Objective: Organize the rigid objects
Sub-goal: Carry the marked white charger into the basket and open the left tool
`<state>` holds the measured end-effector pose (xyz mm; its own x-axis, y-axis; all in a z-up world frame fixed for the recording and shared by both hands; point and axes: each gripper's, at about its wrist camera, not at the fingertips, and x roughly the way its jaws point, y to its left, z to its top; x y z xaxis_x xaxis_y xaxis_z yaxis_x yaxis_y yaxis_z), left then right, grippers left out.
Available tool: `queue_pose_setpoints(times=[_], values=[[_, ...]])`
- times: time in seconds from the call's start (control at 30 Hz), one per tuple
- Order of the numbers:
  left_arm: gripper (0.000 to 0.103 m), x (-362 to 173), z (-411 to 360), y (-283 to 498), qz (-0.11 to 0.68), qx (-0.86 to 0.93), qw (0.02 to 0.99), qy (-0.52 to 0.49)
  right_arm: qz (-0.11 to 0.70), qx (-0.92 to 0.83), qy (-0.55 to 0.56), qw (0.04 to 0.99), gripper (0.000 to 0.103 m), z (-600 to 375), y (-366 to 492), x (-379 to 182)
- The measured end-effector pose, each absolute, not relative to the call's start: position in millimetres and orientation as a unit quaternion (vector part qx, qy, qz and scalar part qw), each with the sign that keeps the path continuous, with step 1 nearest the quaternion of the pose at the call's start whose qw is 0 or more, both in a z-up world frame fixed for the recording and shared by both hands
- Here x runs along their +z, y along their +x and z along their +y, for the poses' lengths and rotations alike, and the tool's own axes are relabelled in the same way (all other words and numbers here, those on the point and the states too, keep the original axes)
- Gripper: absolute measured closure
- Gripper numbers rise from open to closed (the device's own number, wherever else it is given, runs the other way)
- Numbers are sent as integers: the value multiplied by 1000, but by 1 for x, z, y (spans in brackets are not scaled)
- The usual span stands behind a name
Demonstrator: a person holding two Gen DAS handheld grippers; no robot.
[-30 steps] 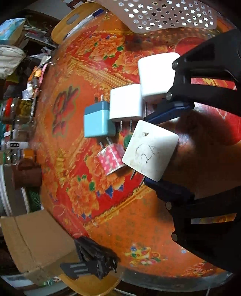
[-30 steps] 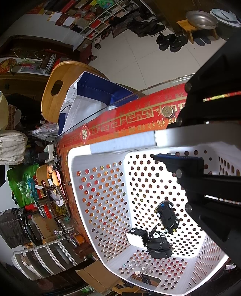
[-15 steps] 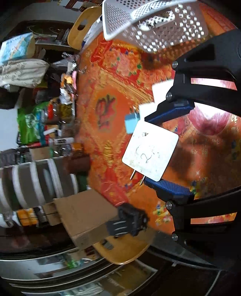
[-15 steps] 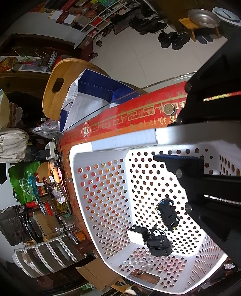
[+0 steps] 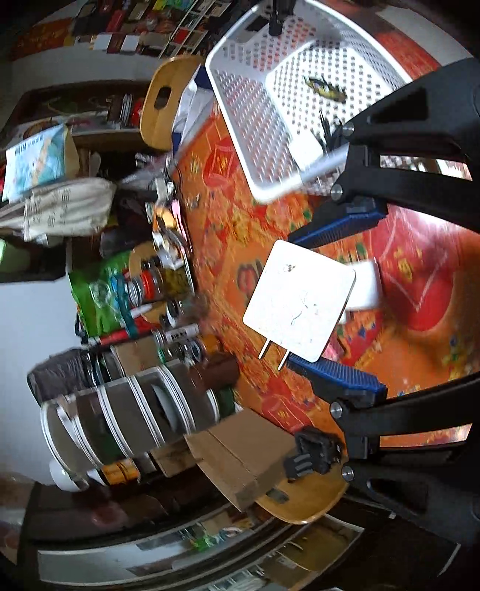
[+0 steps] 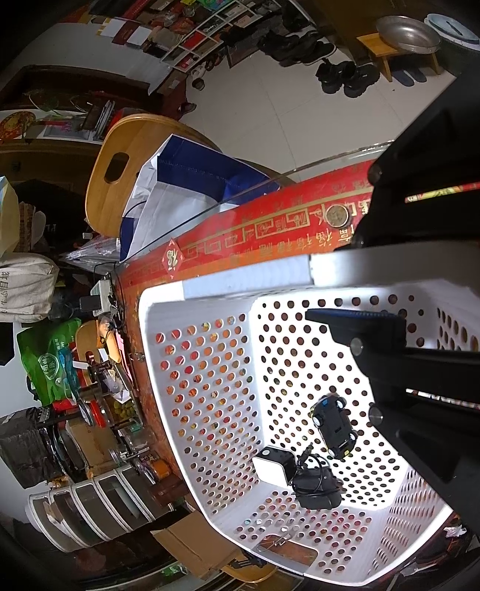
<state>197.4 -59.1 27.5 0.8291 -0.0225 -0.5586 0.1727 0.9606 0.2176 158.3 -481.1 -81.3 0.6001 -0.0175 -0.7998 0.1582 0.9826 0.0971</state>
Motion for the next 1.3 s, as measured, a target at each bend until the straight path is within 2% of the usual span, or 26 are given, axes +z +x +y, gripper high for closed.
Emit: queue_pose_setpoints(times=[0.13, 0.23, 0.5, 0.67, 1.13, 1.17, 1.2, 1.27, 1.3], values=[[46, 37, -107, 196, 296, -93, 939, 150, 444, -48, 80, 891, 90, -482, 158, -82], [46, 32, -152, 207, 339, -137, 916, 162, 444, -48, 81, 891, 90, -482, 158, -82], [46, -29, -254, 250, 468, -186, 828, 245, 443, -48, 83, 891, 90, -482, 159, -82], [46, -65, -288, 269, 532, -208, 771, 283, 442, -47, 84, 892, 90, -482, 159, -82], [45, -103, -324, 289, 547, -207, 736, 342, 443, -43, 83, 892, 89, -481, 159, -83], [41, -103, -324, 289, 546, -208, 735, 343, 444, -44, 82, 891, 89, -481, 159, -83], [29, -103, -325, 289, 544, -211, 735, 346, 444, -44, 82, 891, 89, -480, 159, -83], [22, -97, -323, 288, 525, -210, 747, 350, 445, -44, 82, 891, 89, -480, 158, -82], [22, -89, -317, 287, 513, -211, 758, 342, 445, -44, 81, 891, 89, -480, 158, -82]])
